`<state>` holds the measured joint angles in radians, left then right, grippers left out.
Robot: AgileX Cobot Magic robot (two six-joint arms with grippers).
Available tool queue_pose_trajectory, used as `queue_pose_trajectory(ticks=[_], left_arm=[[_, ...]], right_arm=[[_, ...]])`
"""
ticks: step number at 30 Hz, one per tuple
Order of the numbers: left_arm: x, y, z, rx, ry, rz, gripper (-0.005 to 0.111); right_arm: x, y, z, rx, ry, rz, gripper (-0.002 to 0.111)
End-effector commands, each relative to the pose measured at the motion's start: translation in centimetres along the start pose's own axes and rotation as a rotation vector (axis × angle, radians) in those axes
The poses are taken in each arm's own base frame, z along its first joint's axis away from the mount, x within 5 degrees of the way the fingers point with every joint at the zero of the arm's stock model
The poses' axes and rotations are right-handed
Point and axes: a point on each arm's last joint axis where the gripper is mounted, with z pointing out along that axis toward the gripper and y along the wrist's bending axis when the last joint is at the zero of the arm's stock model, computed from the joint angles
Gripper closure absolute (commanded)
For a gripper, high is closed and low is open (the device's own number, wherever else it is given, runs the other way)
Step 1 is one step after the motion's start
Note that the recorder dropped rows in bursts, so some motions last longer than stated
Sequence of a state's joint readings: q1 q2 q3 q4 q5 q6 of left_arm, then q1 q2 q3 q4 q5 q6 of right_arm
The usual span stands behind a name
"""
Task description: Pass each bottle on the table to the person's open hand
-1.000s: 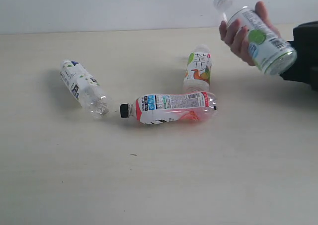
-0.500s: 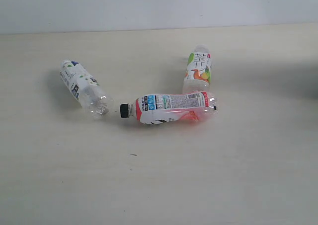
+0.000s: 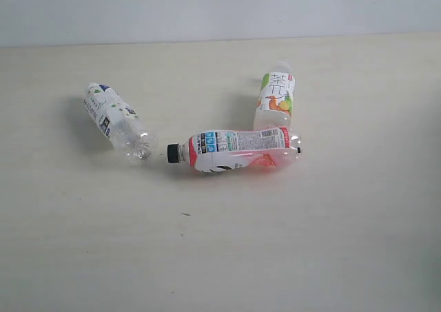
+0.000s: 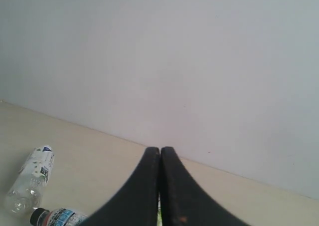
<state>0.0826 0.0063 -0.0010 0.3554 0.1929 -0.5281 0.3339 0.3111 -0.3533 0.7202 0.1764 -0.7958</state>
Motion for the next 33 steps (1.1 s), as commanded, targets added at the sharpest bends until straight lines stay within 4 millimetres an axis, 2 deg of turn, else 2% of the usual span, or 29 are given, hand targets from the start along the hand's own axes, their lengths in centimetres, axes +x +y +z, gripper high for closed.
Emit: queue_pose_trajectory(ticks=[1, 5, 33], left_arm=[[0.0, 0.0, 0.0, 0.007, -0.003, -0.001, 0.097], [0.0, 0.0, 0.0, 0.007, -0.003, -0.001, 0.097], [0.1, -0.5, 0.0, 0.082, 0.010, 0.008, 0.097]], right_arm=[[-0.3, 0.0, -0.9, 0.009, -0.058, 0.098, 0.108], [-0.6, 0.1, -1.9, 0.016, -0.108, 0.044, 0.108], [-0.5, 0.1, -1.8, 0.013, -0.102, 0.046, 0.108]])
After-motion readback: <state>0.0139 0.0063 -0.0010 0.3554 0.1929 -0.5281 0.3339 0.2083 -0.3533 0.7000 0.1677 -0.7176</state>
